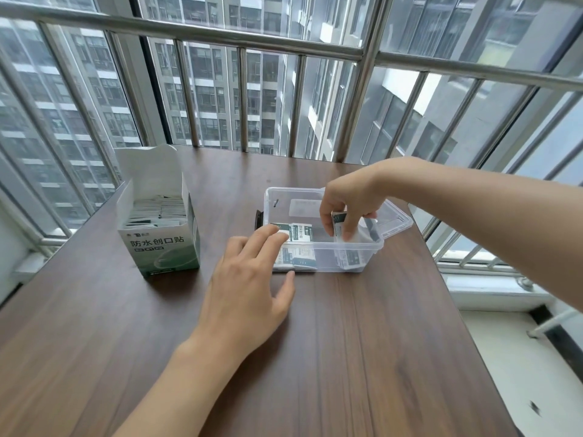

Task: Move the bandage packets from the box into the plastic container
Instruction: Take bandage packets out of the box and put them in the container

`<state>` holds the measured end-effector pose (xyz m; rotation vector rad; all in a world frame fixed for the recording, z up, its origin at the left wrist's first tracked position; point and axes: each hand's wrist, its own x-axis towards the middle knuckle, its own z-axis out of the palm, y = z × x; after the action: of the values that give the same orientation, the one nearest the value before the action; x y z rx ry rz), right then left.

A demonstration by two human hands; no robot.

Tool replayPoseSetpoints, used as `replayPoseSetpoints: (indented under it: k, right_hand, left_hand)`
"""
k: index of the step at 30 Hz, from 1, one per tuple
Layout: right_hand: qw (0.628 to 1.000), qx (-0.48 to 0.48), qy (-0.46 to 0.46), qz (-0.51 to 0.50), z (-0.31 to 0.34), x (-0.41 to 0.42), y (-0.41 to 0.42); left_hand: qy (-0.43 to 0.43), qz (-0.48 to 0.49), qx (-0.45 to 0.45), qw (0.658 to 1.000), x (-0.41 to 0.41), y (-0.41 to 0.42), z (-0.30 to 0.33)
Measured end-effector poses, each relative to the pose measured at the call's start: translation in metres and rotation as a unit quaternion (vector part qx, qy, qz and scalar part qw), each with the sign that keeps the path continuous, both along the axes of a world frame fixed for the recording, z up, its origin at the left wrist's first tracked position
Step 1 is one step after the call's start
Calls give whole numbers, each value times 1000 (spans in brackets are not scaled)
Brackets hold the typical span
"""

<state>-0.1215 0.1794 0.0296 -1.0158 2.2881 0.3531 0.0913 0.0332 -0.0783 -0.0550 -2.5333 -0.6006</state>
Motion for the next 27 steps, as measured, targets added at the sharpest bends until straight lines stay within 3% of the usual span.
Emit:
replayPoseSetpoints:
  k: [11, 15, 21, 27]
  right_hand:
    - [1000, 7, -5, -2, -5, -4, -2]
    - [999, -48, 3, -25, 14, -2, -1]
    - [974, -171, -110, -102, 28, 3, -12]
    - [961, -179, -161, -133, 2, 16, -42]
  left_hand:
    - [3, 3, 5, 1000, -1, 1, -2]
    - [-13, -17, 35, 999, -2, 3, -5]
    - [0, -41, 107, 993, -3, 5, -4]
    - [11, 3, 219, 976, -7, 5, -5]
